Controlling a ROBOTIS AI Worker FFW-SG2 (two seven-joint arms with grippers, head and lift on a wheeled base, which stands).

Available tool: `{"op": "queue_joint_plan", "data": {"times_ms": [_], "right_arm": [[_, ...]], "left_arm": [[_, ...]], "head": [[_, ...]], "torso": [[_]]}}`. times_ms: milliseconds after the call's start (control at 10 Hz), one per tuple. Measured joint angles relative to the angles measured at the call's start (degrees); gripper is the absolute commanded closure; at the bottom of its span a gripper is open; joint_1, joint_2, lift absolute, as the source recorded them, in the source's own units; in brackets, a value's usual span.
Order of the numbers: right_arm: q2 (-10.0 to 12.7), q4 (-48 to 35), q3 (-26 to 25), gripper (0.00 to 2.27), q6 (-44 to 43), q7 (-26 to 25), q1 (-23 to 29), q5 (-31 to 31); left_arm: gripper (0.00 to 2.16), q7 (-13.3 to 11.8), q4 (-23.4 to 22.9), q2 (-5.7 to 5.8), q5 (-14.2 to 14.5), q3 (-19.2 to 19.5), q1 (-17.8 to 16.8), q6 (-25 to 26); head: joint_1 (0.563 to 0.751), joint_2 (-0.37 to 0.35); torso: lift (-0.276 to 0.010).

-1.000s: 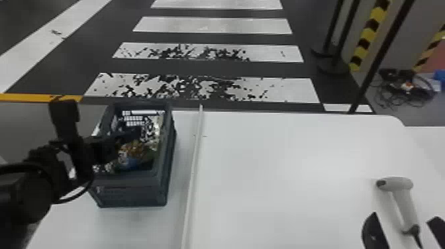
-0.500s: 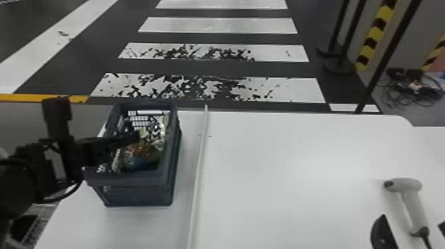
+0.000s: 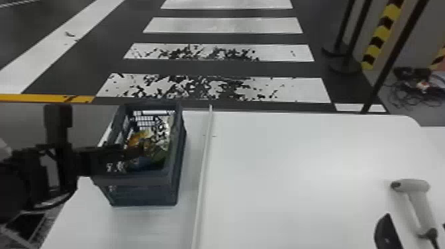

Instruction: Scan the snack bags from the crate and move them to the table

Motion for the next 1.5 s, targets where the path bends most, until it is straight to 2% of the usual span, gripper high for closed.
{"op": "queue_joint_plan", "data": {"times_ms": [200,400,700,900,1100,1200,1400,1500], "right_arm": [[0.02,-0.13,0.01,0.08,-1.38,0.00,0.52,-0.01],[0.12,-1.14,0.58,0.08,-3.15,0.00,1.71,0.04],[0.37,-3.50,1.68,0.08,-3.73,0.00,3.36,0.24],[0.60,-3.63,2.40,0.08,-3.82,0.00,3.84,0.49],[0.68,-3.61,2.78,0.08,-3.82,0.00,4.27,0.23],[0.65,-3.48,2.86,0.08,-3.75,0.00,4.34,0.05],[0.56,-3.05,2.91,0.08,-3.58,0.00,4.18,-0.81],[0.49,-2.80,2.89,0.08,-3.52,0.00,4.11,-0.93]], "left_arm": [[0.02,0.41,0.62,0.03,-0.24,-0.63,-0.98,-0.01],[0.02,1.94,1.45,-0.59,-0.86,-3.28,-3.79,1.21],[0.02,2.44,1.85,-1.03,-1.92,-6.32,-8.25,6.59],[0.02,1.93,2.80,-0.98,-3.03,-7.56,-10.40,10.30],[0.02,1.03,2.99,-0.08,-3.73,-7.81,-11.76,14.49],[0.02,0.47,2.99,0.81,-4.14,-7.88,-12.06,16.02],[0.02,-2.59,2.71,2.43,-7.08,-8.60,-12.15,17.28],[0.02,-4.15,2.66,3.61,-7.90,-9.29,-12.21,17.38]], "head": [[0.695,0.073],[0.695,0.058],[0.695,0.041],[0.695,0.043],[0.695,0.052],[0.695,0.061],[0.695,0.079],[0.695,0.085]], "torso": [[-0.095],[-0.095],[-0.095],[-0.095],[-0.095],[-0.095],[-0.095],[-0.095]]}}
